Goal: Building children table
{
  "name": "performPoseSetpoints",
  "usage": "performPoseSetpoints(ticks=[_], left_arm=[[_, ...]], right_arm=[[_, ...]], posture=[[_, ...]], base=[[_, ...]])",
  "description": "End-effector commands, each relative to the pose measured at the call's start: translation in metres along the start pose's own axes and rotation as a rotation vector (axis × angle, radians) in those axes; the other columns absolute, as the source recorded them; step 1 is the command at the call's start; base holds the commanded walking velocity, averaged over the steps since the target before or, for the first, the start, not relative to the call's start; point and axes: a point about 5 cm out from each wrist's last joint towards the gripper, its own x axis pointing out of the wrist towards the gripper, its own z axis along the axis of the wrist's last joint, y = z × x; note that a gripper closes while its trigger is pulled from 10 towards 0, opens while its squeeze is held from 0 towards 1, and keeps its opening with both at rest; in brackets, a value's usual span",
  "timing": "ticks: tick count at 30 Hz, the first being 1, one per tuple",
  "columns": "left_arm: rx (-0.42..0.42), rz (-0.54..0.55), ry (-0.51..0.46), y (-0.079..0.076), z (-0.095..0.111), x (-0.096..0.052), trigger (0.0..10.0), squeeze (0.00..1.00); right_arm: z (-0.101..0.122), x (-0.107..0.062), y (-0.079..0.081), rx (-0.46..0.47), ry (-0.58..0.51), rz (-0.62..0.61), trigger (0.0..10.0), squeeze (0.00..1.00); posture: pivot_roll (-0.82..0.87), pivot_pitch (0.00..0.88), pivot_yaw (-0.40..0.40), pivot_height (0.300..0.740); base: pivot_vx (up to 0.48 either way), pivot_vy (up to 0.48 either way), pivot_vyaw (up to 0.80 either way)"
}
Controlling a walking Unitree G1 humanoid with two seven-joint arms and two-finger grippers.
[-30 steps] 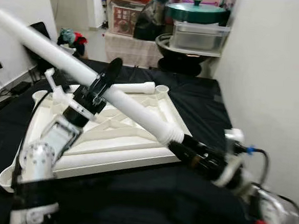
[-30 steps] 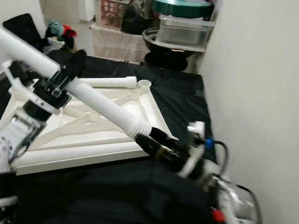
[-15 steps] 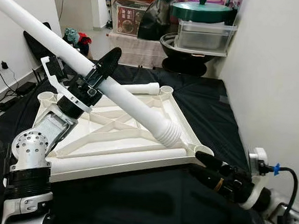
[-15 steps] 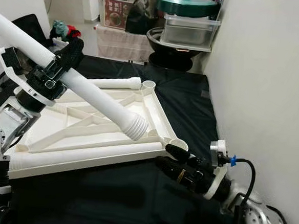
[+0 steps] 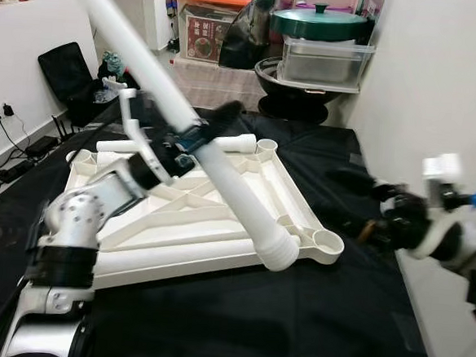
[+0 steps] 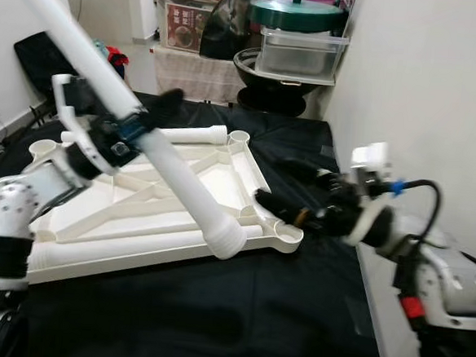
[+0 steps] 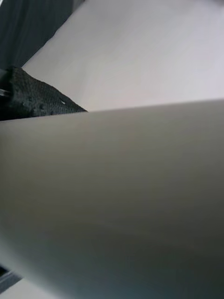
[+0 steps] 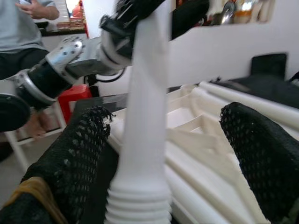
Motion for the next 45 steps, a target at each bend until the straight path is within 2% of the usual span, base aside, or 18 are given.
performPoseSetpoints(ticks=[1, 4, 8, 20, 25, 28, 33, 34, 35, 37, 38, 39, 45], left_arm=[[0.019, -0.018, 0.038, 0.0, 0.002, 0.004, 10.0, 0.0], [0.02, -0.031, 0.066, 0.0, 0.0, 0.009, 10.0, 0.0], [0.002, -0.07, 0.086, -0.003, -0.003, 0.012, 10.0, 0.0], [-0.023, -0.124, 0.152, -0.001, -0.014, 0.023, 10.0, 0.0], [-0.041, -0.149, 0.215, -0.002, -0.022, 0.026, 10.0, 0.0], [-0.049, -0.167, 0.284, -0.001, -0.031, 0.029, 10.0, 0.0], [-0.052, -0.166, 0.311, 0.001, -0.036, 0.029, 10.0, 0.0], [-0.052, -0.166, 0.317, 0.002, -0.038, 0.03, 10.0, 0.0], [-0.048, -0.174, 0.322, 0.002, -0.038, 0.033, 10.0, 0.0], [-0.048, -0.174, 0.322, 0.002, -0.038, 0.033, 10.0, 0.0], [-0.045, -0.18, 0.323, 0.002, -0.038, 0.035, 10.0, 0.0], [-0.041, -0.185, 0.317, 0.002, -0.036, 0.037, 10.0, 0.0], [0.01, -0.175, 0.274, 0.003, -0.031, 0.041, 10.0, 0.0]], right_arm=[[-0.004, 0.011, 0.006, 0.031, 0.025, 0.052, 10.0, 0.0], [-0.015, 0.021, 0.014, 0.092, 0.046, 0.101, 10.0, 0.0], [-0.027, 0.029, 0.015, 0.128, 0.076, 0.1, 10.0, 0.0], [-0.044, 0.053, 0.0, 0.152, 0.134, -0.028, 10.0, 0.0], [-0.049, 0.065, 0.003, 0.14, 0.213, 0.011, 10.0, 0.0], [-0.046, 0.078, 0.01, 0.125, 0.27, 0.086, 10.0, 0.0], [-0.043, 0.085, 0.014, 0.127, 0.297, 0.119, 10.0, 0.0], [-0.046, 0.087, 0.017, 0.138, 0.33, 0.121, 10.0, 0.0], [-0.051, 0.089, 0.02, 0.169, 0.39, 0.115, 9.2, 0.0], [-0.051, 0.089, 0.02, 0.169, 0.39, 0.115, 9.2, 0.0], [-0.053, 0.09, 0.021, 0.18, 0.402, 0.111, 6.9, 0.0], [-0.053, 0.091, 0.022, 0.191, 0.403, 0.106, 0.0, 0.0], [-0.054, 0.091, 0.017, 0.238, 0.375, 0.038, 0.0, 0.0]], posture=[[0.01, 0.0, -0.001, 0.74], [0.01, 0.0, -0.002, 0.74], [0.0, 0.0, 0.001, 0.74], [0.0, 0.0, 0.008, 0.74], [0.0, 0.0, 0.017, 0.74], [0.0, 0.0, 0.022, 0.74], [0.0, 0.0, 0.021, 0.74], [0.0, 0.0, 0.016, 0.74], [0.0, 0.0, 0.013, 0.74], [0.0, 0.0, 0.013, 0.74], [0.0, 0.0, 0.013, 0.74], [-0.01, 0.0, 0.015, 0.74], [-0.01, 0.0, 0.015, 0.74]], base=[[0.0, 0.0, 0.0], [0.0, 0.0, 0.0], [0.0, 0.0, 0.0], [0.0, 0.0, 0.0], [0.0, 0.0, 0.0], [0.0, 0.0, 0.0], [0.0, 0.0, 0.0], [0.0, 0.0, 0.0], [0.0, 0.0, 0.0], [0.0, 0.0, 0.0], [0.0, 0.0, 0.0], [0.0, 0.0, 0.0], [0.0, 0.0, 0.0]])
